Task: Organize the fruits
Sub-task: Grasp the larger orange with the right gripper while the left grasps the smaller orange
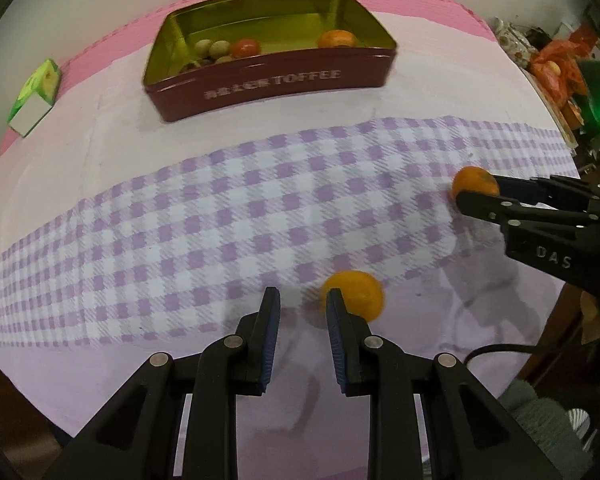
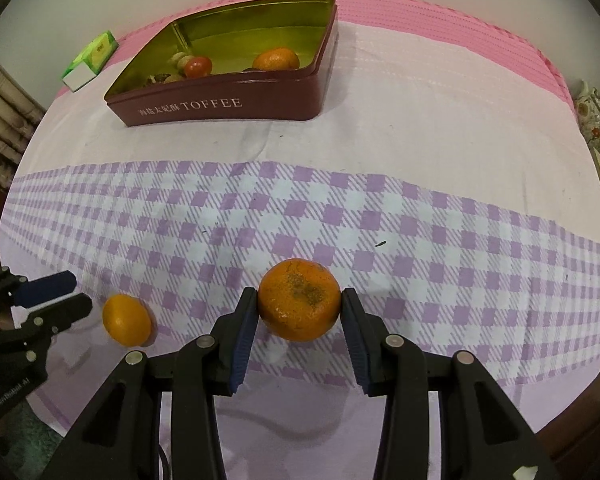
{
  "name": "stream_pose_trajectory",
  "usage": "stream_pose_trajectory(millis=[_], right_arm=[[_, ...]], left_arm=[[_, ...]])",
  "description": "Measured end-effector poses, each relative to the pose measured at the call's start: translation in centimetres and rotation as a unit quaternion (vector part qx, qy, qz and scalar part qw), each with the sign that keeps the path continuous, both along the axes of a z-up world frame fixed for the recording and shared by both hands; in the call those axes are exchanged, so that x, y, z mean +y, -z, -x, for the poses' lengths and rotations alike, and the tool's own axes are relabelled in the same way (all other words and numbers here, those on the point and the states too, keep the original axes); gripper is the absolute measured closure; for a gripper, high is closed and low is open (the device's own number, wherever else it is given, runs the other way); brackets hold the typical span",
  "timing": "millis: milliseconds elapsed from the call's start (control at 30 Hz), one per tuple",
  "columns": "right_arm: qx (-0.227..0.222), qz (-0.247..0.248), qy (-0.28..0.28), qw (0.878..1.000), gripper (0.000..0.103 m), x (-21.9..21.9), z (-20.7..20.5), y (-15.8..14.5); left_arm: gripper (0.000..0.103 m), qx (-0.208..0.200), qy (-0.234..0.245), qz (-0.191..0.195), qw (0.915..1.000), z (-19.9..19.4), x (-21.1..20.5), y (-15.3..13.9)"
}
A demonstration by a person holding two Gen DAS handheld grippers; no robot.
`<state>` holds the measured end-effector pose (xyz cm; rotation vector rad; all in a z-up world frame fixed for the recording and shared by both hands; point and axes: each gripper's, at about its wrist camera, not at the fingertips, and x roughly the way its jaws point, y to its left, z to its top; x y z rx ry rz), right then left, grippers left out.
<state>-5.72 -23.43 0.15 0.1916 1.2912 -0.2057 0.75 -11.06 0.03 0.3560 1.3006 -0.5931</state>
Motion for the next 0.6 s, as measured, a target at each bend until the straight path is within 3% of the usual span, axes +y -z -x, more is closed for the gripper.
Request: stream_pose_trajectory(millis=[267, 600], right_arm=[[-0.002, -0.009, 0.007, 1.000, 0.064, -0.7, 0.8, -0.1], [-0.003, -0.019, 0.011, 1.000, 0.064, -0.9, 1.4, 0.0]], left_arm=[[0.078, 0.018, 0.001, -0.014, 0.9997, 0.8, -2.7, 0.7], [0.076, -0.017, 0.010, -0.018, 0.9996, 0.4, -3.8, 0.8]])
